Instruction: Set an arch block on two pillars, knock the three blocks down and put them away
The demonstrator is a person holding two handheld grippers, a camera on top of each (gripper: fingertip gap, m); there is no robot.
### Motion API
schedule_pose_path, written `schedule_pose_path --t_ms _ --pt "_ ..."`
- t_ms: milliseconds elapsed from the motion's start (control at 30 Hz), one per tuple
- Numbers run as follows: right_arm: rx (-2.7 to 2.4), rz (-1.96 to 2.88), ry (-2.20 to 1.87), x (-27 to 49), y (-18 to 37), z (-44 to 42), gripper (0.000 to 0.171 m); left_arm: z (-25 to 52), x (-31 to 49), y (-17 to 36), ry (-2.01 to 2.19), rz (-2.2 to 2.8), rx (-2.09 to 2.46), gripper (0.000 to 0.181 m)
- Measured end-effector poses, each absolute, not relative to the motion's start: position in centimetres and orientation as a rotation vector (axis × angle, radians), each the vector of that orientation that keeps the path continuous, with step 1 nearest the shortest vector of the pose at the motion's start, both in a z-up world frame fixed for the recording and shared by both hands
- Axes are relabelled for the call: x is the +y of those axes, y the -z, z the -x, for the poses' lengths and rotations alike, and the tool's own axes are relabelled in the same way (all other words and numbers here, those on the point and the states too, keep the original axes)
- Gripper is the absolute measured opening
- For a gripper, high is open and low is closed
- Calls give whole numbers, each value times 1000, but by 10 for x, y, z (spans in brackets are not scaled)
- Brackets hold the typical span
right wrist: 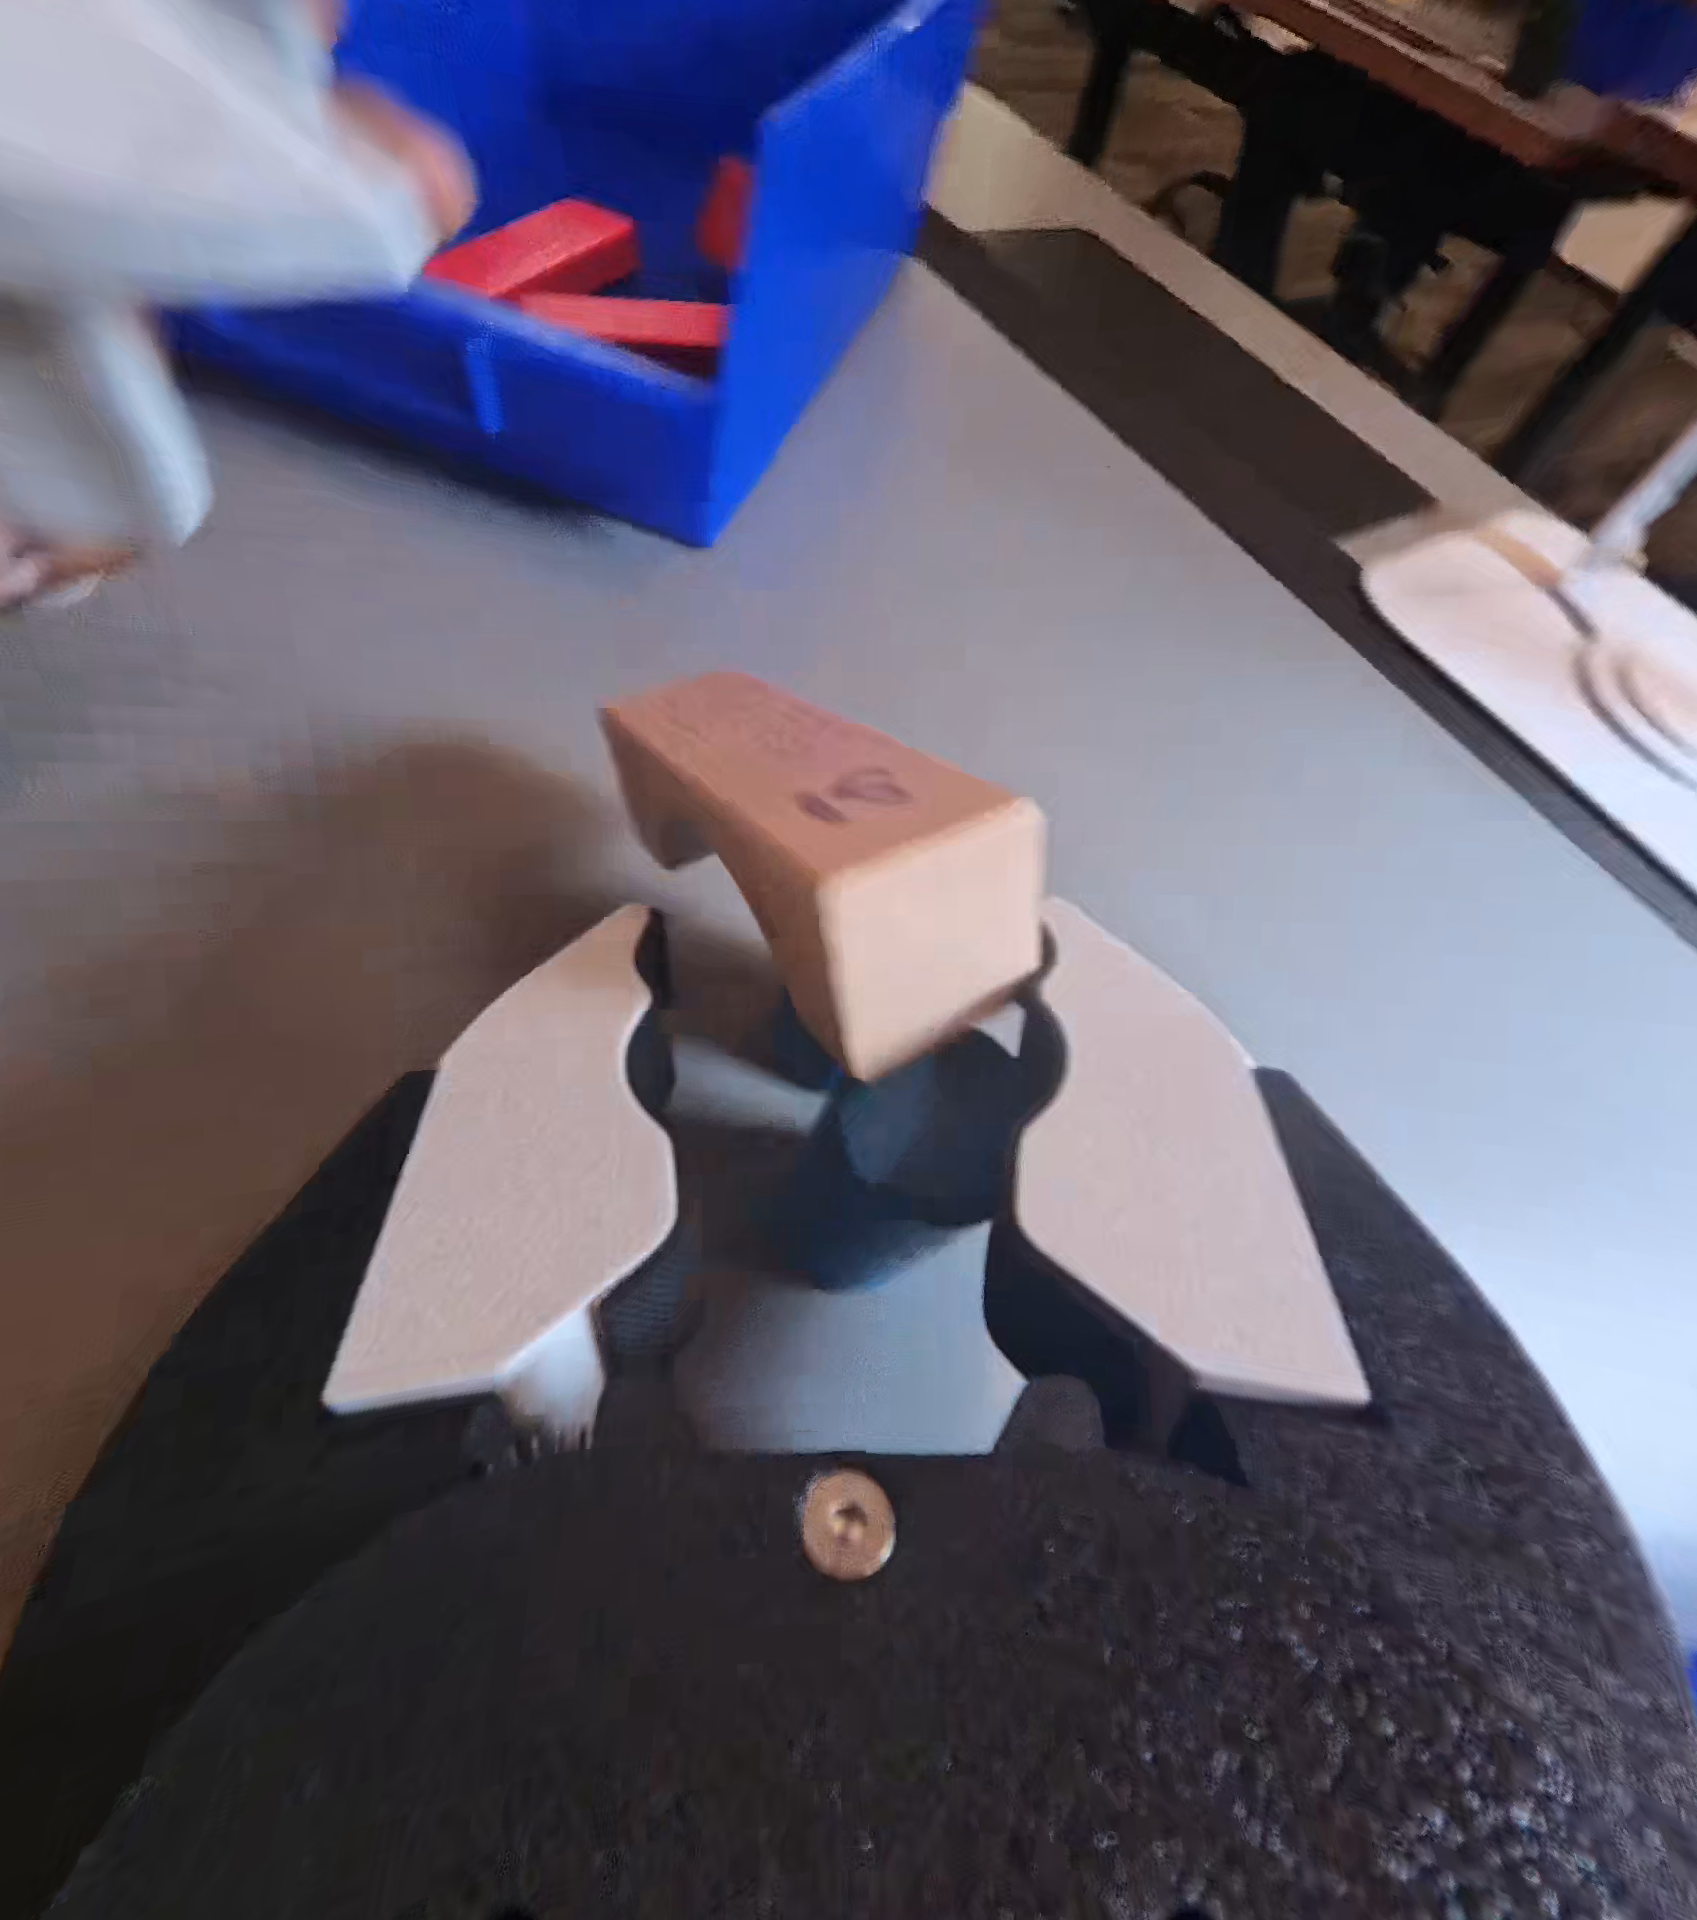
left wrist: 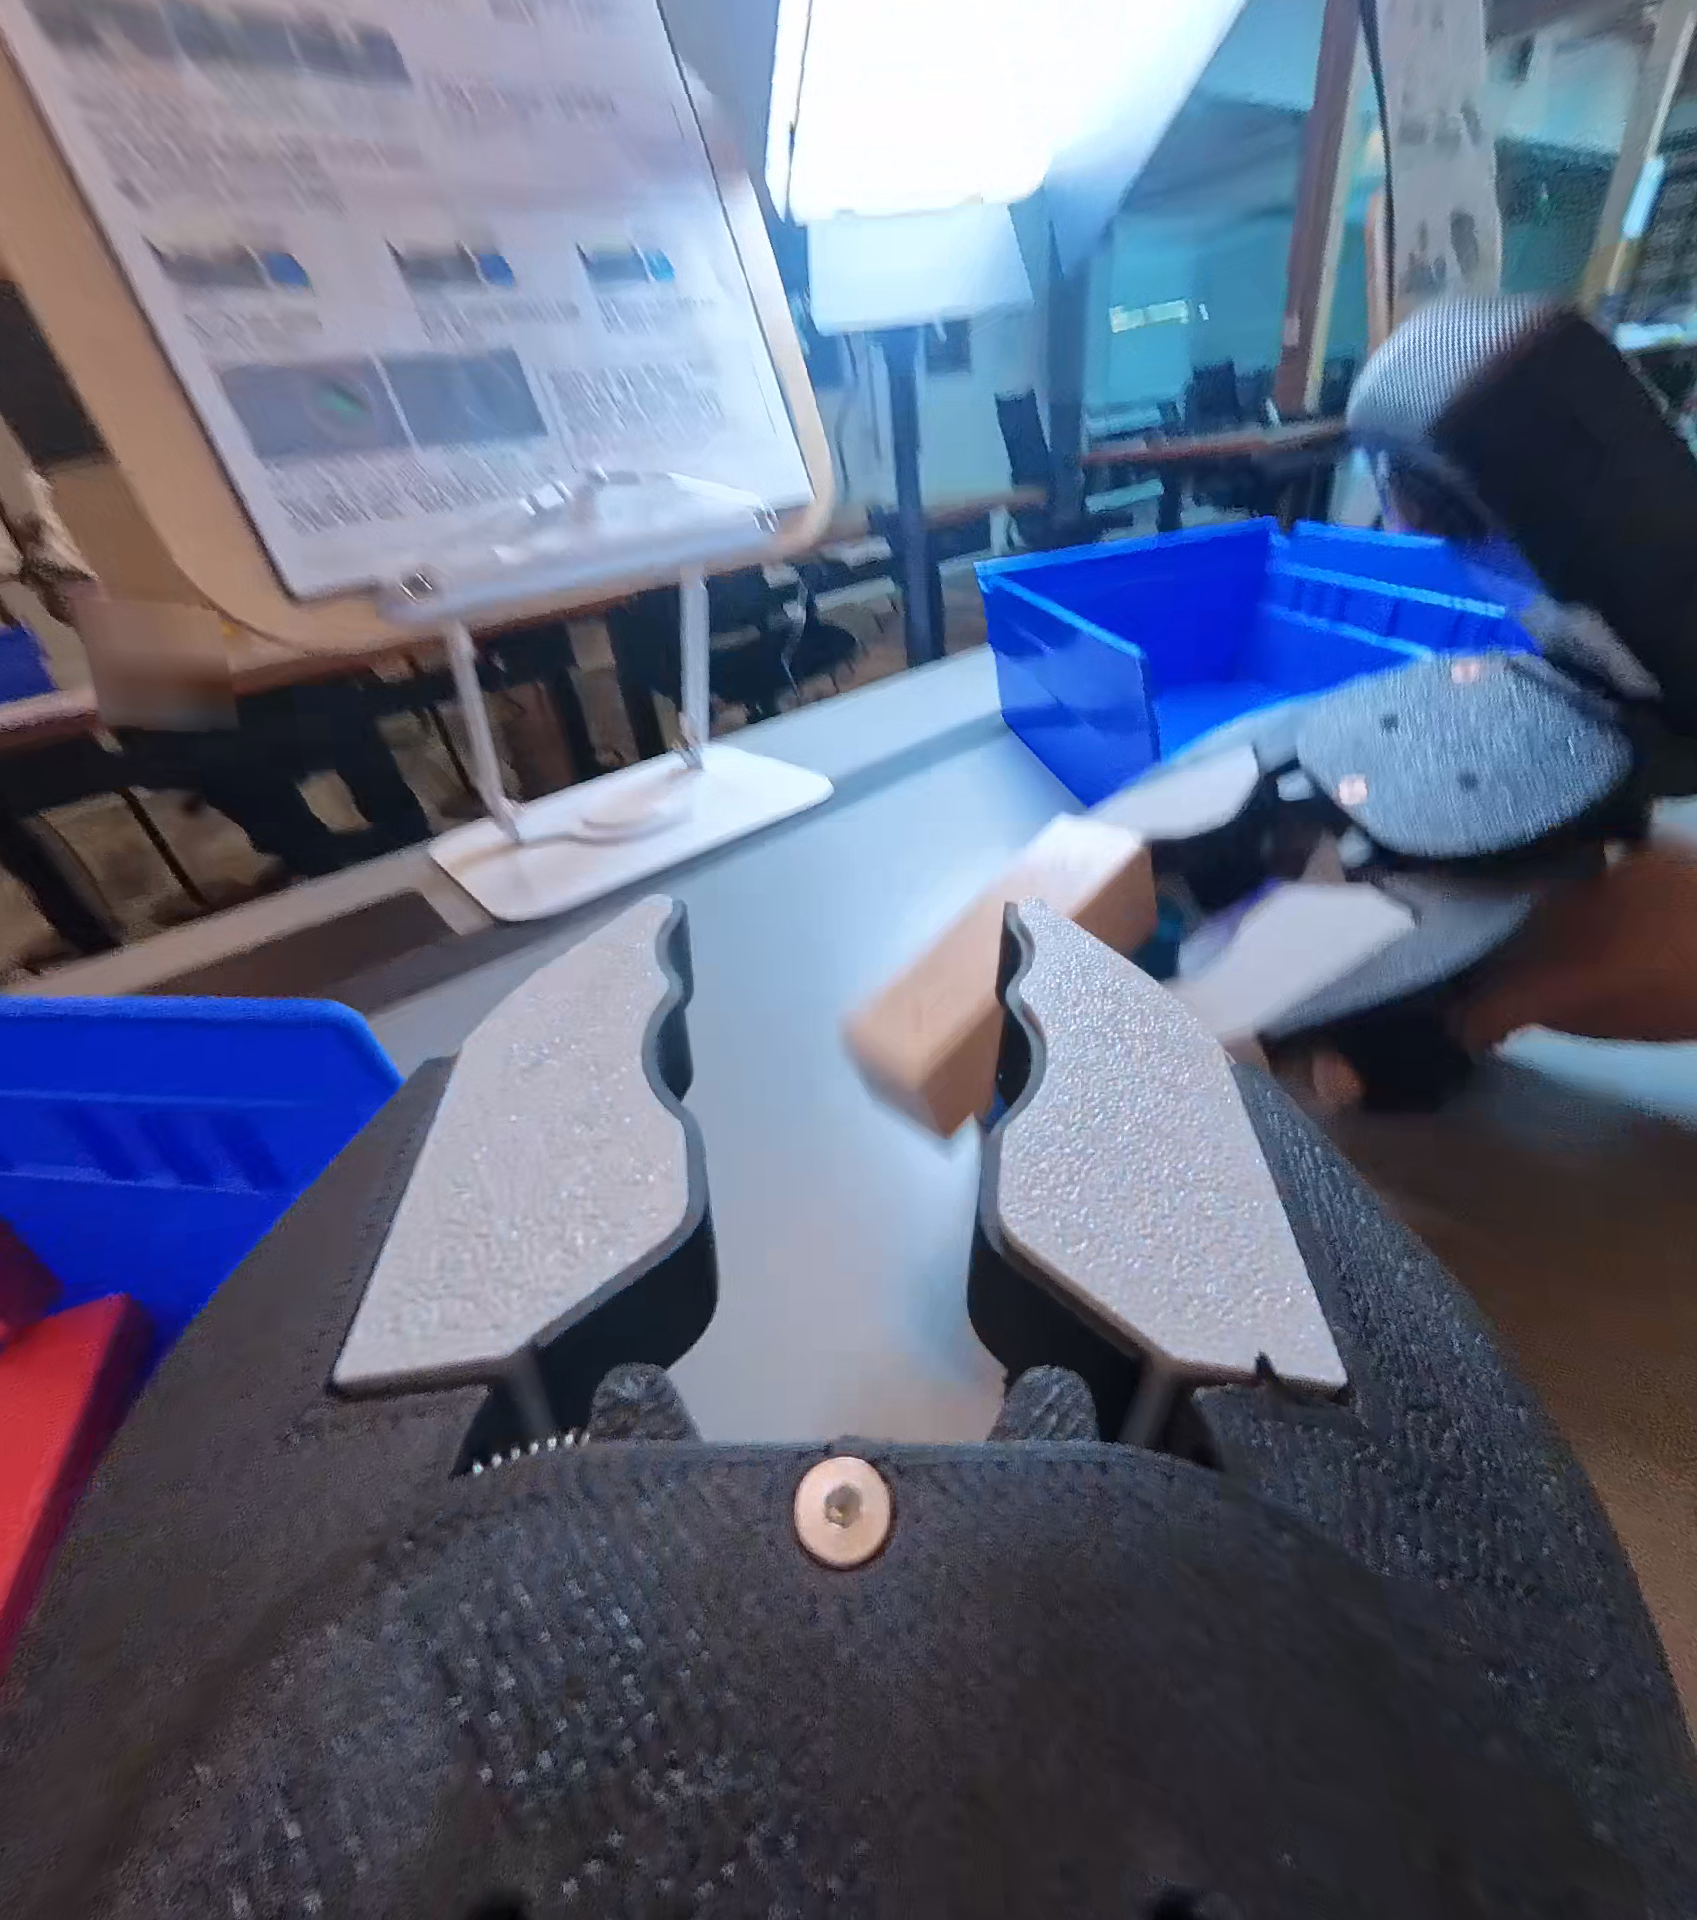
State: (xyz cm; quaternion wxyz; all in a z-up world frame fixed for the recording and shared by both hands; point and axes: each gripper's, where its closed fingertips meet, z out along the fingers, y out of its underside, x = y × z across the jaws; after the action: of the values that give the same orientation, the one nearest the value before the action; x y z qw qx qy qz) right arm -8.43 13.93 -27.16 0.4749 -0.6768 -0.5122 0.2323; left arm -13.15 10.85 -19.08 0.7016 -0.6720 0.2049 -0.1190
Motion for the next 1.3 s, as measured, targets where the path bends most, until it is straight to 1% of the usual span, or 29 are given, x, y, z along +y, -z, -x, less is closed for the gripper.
schedule_pose_path --t_ms 33,100,167,267,400,433,467,567,667,767,900,1067,1300 --pt "-1352 1586 -550 127 274 94 60 138 106 178 237 1443 434 55" --pt "-1522 1428 -491 104 276 105 47 155 101 153 181 1350 399 51" --pt "-1654 1290 -510 79 276 109 40 170 97 137 156 1305 368 50" --pt "-1801 1170 -610 44 277 105 39 188 98 132 144 1301 326 48" --pt "-1852 1153 -645 30 277 96 40 189 104 142 133 1334 347 47" --pt "-1841 1166 -654 31 275 94 45 186 104 145 131 1342 361 47" --pt "-1825 1179 -668 32 273 93 50 183 105 147 127 1348 377 47" --pt "-1758 1221 -707 38 262 89 54 176 104 151 109 1350 415 47" --pt "-1677 1264 -640 58 254 83 50 174 104 153 112 1357 426 46" --pt "-1501 1412 -519 101 247 68 42 175 105 156 123 1370 424 46" --pt "-1297 1591 -556 142 245 45 43 172 106 158 131 1379 434 45" --pt "-1215 1641 -601 157 245 33 43 170 106 160 131 1383 446 45" --pt "-1220 1658 -600 159 249 32 45 170 106 160 131 1386 447 44"
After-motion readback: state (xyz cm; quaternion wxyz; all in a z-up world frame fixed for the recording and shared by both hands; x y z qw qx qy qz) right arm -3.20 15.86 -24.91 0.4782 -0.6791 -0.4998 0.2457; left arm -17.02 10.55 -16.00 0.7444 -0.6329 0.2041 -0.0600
